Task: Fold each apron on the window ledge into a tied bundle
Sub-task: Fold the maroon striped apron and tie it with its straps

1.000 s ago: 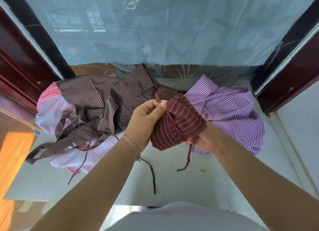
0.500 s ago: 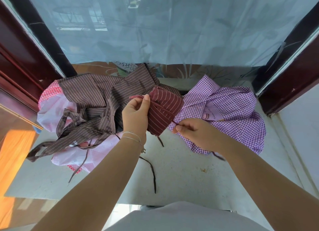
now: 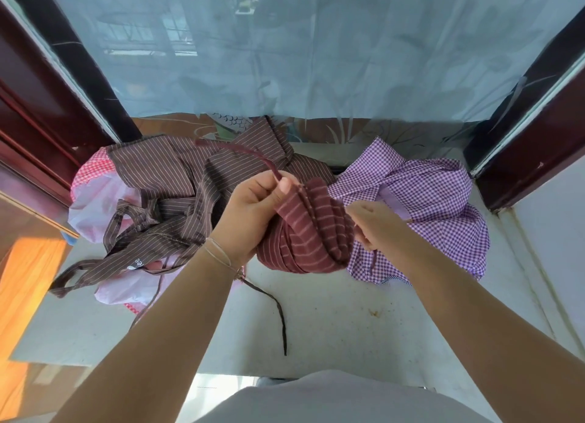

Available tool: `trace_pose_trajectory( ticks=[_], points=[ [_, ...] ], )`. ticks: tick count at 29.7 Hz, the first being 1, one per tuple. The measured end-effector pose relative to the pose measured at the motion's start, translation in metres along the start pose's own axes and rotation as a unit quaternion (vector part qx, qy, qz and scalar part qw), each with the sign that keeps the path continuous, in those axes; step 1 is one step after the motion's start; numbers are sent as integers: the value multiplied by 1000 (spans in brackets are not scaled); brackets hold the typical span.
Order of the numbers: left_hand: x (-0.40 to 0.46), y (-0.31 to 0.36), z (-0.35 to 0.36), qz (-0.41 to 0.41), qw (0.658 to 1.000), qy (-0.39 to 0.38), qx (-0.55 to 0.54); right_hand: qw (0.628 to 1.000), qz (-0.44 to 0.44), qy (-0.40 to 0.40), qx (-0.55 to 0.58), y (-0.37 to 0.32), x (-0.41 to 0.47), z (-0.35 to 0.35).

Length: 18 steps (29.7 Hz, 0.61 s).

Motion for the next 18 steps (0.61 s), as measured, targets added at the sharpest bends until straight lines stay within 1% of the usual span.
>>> trace_pose_trajectory(
  ticks=[2,4,6,8,9,10,11,12,13,14,15,16,17,18],
  points=[
    [0,11,4,42,992,-9,118,993,-9,12,120,-6,0,-3],
    [0,19,8,60,963,-21,261,978,-28,17,206,-16,-1,-11],
    [1,19,12,35,914,-25,404,967,-59,46,242,-32,-3,-23],
    [2,5,12,-24,855,-23,517,956,-114,72,261,-54,-13,-34],
    [2,-5,9,-47,830,-6,555,950,-149,62,269,-67,-21,-37],
    [4,-14,5,-61,816,24,574,947,-187,35,257,-79,-31,-36],
    [7,-20,-1,-69,816,64,570,950,-218,-2,221,-90,-42,-29],
    [9,-24,-6,-75,824,110,551,955,-236,-44,176,-96,-53,-18],
    [14,-26,-11,-77,832,149,528,958,-234,-89,139,-94,-61,-3],
    [18,-26,-16,-79,844,186,496,960,-208,-140,123,-86,-67,14],
    [22,-26,-23,-79,861,223,450,959,-163,-189,134,-72,-69,30],
    [26,-25,-30,-78,880,263,387,952,-111,-227,171,-55,-69,42],
    [29,-24,-38,-80,900,301,306,942,-60,-245,223,-36,-64,50],
    [30,-23,-44,-93,918,324,209,927,-14,-244,286,-16,-56,52]
  ],
)
Point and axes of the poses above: each hand's wrist, its own x-axis towards the middle knuckle, its own z-axis out of the palm, y = z × x, the point moved 5 cm from there along x, towards the middle knuckle, and after that the axes turned 1 degree about -y, right-handed, at the moved point
